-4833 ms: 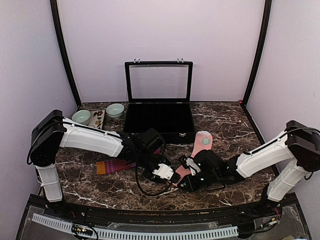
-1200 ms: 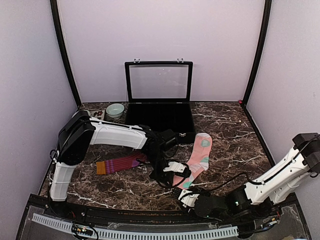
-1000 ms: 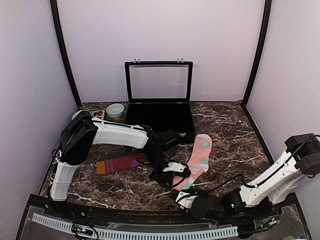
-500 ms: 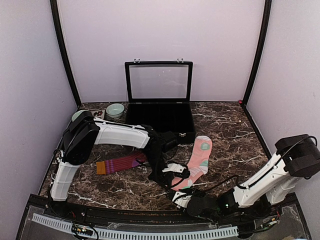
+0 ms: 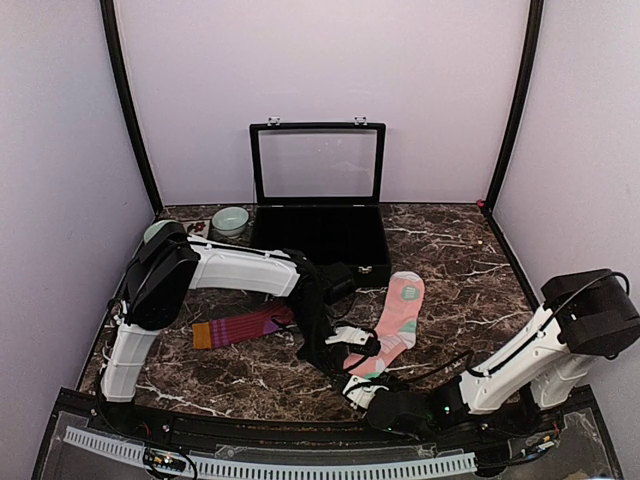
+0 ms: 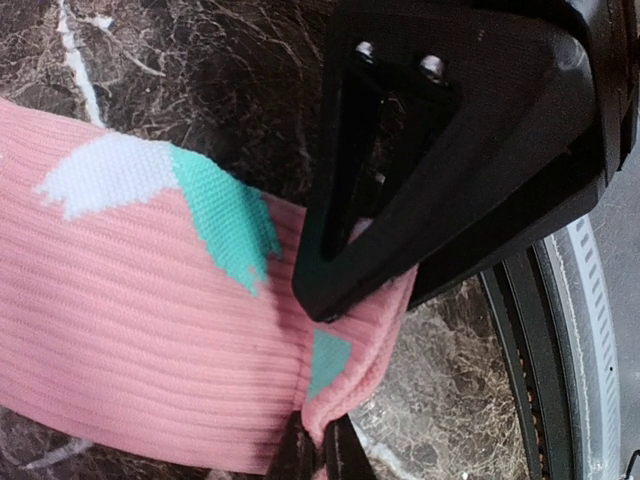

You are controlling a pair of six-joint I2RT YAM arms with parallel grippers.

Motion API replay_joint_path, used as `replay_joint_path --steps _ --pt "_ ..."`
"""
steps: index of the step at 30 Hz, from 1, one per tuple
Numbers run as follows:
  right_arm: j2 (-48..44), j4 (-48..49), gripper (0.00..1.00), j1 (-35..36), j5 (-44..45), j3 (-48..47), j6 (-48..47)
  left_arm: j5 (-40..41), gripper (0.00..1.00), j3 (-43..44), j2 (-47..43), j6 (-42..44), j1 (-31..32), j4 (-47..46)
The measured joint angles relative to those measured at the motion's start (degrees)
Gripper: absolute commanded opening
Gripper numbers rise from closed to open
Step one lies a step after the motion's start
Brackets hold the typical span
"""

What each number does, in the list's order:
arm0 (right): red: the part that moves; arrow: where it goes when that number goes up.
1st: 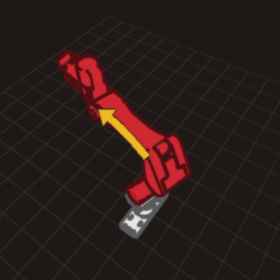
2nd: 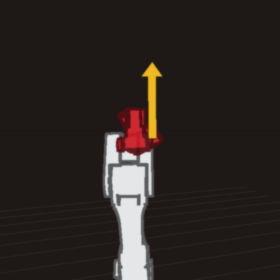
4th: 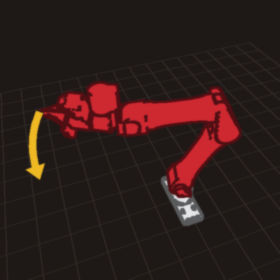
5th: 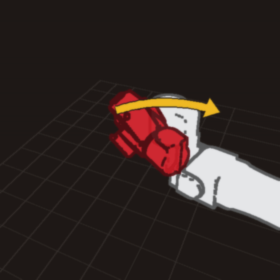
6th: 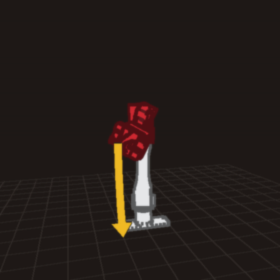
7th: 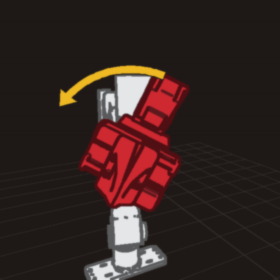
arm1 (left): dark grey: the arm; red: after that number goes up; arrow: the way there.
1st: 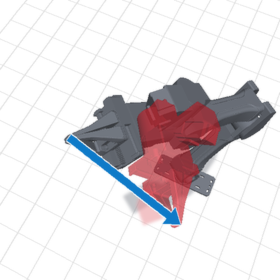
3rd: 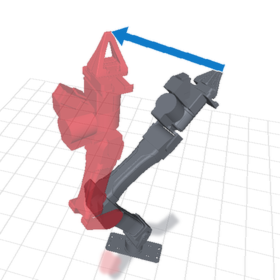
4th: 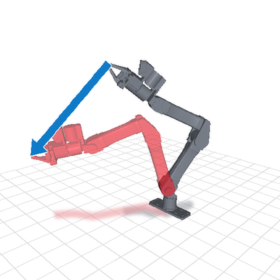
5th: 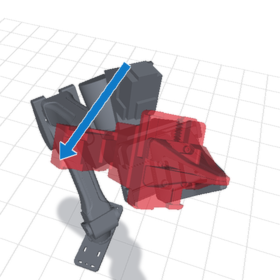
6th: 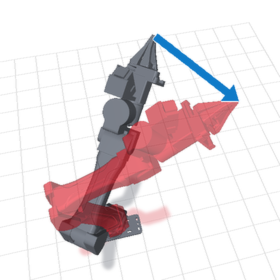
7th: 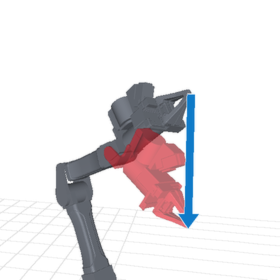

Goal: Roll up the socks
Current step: Roll the sock at the center of the board.

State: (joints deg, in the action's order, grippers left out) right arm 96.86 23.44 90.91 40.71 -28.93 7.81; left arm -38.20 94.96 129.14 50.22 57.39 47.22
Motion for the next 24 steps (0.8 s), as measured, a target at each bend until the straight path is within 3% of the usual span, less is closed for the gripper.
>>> replay_joint_path --steps 9,24 --pt "-3.61 -2.58 0.32 0.44 1.14 -0.61 3.85 0.09 0.0 -0.02 -0.02 -1.4 0.0 -0.31" --pt "-1.79 -0.24 0.25 0.44 0.9 -0.83 4.7 0.0 0.0 -0.17 -0.02 0.24 -0.02 -0.2"
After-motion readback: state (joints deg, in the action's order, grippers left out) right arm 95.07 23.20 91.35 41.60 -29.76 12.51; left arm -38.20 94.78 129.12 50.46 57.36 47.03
